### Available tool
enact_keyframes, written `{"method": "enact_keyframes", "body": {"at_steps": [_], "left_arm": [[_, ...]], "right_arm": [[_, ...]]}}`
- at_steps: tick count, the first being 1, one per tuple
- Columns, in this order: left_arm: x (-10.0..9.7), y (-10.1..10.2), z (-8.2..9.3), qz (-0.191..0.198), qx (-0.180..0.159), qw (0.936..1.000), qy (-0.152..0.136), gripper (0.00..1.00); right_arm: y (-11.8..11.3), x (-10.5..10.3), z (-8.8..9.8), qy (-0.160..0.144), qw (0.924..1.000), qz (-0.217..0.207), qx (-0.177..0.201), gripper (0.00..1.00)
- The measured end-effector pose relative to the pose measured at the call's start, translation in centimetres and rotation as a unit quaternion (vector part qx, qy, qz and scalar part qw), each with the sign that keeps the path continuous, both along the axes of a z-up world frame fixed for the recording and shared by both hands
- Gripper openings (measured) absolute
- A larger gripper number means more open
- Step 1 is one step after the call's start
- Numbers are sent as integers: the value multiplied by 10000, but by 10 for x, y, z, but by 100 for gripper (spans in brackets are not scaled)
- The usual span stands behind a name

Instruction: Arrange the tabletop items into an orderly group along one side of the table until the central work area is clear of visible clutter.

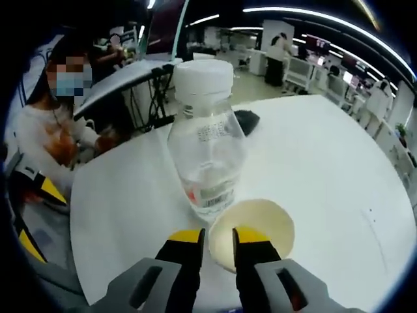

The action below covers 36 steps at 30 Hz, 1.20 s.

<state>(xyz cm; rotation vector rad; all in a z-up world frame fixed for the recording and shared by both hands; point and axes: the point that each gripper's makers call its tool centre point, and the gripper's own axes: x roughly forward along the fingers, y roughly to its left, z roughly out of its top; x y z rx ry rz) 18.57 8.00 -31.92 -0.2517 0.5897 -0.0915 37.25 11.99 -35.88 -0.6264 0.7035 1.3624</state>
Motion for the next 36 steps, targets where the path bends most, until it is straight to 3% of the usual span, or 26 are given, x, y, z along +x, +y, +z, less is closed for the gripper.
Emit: {"method": "enact_keyframes", "body": {"at_steps": [6, 8, 13, 16, 24, 36], "left_arm": [[1, 1, 4, -5, 21, 10000, -42, 54], [2, 1, 5, -7, 22, 10000, -56, 53], [1, -2, 4, -26, 12, 10000, -52, 53], [-1, -5, 3, -47, 9, 10000, -61, 53], [-2, -13, 5, -92, 0, 9999, -72, 53], [-4, -24, 6, -95, -19, 9999, -62, 51]], "right_arm": [[1, -1, 10, -128, 9999, 62, 84, 21], [0, -2, 16, -523, 9981, 334, 52, 22], [-8, -12, 20, -676, 9970, 358, 74, 26], [-12, -19, 30, -1049, 9925, 625, 110, 28], [-14, -30, 49, -1070, 9914, 615, 427, 31], [-44, -41, 58, -963, 9925, 306, 688, 36]]}}
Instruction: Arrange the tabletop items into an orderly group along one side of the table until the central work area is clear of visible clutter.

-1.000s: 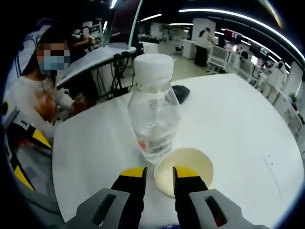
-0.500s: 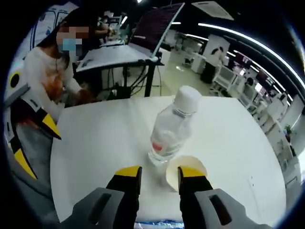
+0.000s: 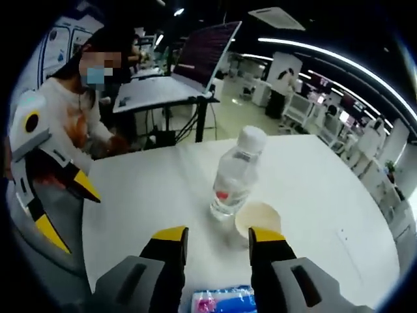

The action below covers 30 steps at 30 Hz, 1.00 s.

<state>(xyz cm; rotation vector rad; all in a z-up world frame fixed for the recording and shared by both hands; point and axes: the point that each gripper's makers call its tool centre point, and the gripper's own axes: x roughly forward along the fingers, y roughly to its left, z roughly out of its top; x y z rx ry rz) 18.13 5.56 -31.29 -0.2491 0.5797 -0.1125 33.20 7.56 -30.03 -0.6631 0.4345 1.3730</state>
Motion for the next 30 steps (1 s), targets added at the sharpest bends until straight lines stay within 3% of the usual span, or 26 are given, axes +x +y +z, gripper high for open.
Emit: {"method": "enact_keyframes", "body": {"at_steps": [7, 14, 30], "left_arm": [[-1, -9, -3, -40, -40, 10000, 64, 51], [3, -13, -7, -60, -115, 9999, 86, 50], [14, -38, -9, -290, -182, 9993, 171, 48]], "right_arm": [[-28, 0, 4, 86, 9996, -261, 102, 37], [-65, 6, -4, 259, 9973, -687, 70, 37], [-174, 1, -27, 655, 9805, -1853, -41, 37]]}}
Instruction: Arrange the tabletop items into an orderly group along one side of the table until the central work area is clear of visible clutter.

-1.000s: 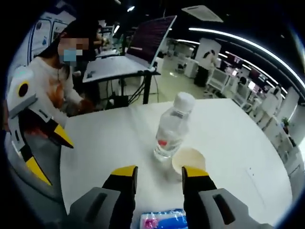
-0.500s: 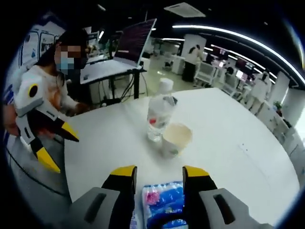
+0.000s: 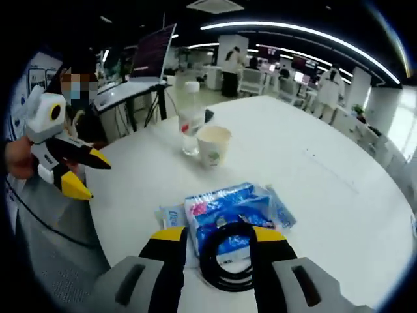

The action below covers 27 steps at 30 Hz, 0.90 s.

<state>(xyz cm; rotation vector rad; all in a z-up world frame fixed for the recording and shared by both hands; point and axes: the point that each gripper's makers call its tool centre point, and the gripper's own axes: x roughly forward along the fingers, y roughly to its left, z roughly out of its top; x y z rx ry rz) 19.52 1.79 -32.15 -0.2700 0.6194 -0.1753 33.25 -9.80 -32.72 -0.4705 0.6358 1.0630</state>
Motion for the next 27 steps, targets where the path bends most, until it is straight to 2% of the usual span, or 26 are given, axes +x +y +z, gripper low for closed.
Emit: {"method": "enact_keyframes", "body": {"at_steps": [7, 13, 20, 27], "left_arm": [[5, -11, -2, -102, -32, 9999, 42, 47], [9, -15, -4, -150, -73, 9998, 72, 46], [15, -24, -6, -240, -101, 9996, 113, 46], [19, -36, -8, -358, -158, 9991, 146, 45]], "right_arm": [[-28, 2, -5, 223, 9985, -498, 38, 36], [-51, 1, -9, 441, 9938, -1016, 55, 34], [-71, 2, -18, 588, 9899, -1288, 94, 33], [-88, 8, -30, 813, 9819, -1698, 228, 32]]}}
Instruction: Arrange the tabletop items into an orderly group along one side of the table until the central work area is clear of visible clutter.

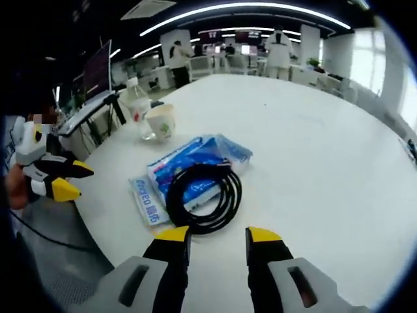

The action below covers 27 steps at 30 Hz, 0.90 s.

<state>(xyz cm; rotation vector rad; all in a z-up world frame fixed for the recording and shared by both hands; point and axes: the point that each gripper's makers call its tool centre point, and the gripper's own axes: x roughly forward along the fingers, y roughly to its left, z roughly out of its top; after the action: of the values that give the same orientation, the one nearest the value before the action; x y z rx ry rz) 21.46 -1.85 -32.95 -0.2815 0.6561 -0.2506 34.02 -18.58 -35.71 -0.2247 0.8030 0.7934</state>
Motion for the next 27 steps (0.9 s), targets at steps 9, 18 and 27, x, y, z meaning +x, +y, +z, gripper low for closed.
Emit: {"method": "enact_keyframes", "body": {"at_steps": [9, 18, 27], "left_arm": [[12, -28, -3, -244, -96, 9996, 40, 44], [28, -50, -4, -419, -220, 9989, 39, 39], [48, -70, -12, -446, -360, 9983, 128, 35]], "right_arm": [[-9, 0, -2, 114, 9997, -158, 136, 30], [-21, 3, -5, 252, 9988, -313, 285, 28], [-30, 8, -10, 378, 9974, -417, 441, 26]]}}
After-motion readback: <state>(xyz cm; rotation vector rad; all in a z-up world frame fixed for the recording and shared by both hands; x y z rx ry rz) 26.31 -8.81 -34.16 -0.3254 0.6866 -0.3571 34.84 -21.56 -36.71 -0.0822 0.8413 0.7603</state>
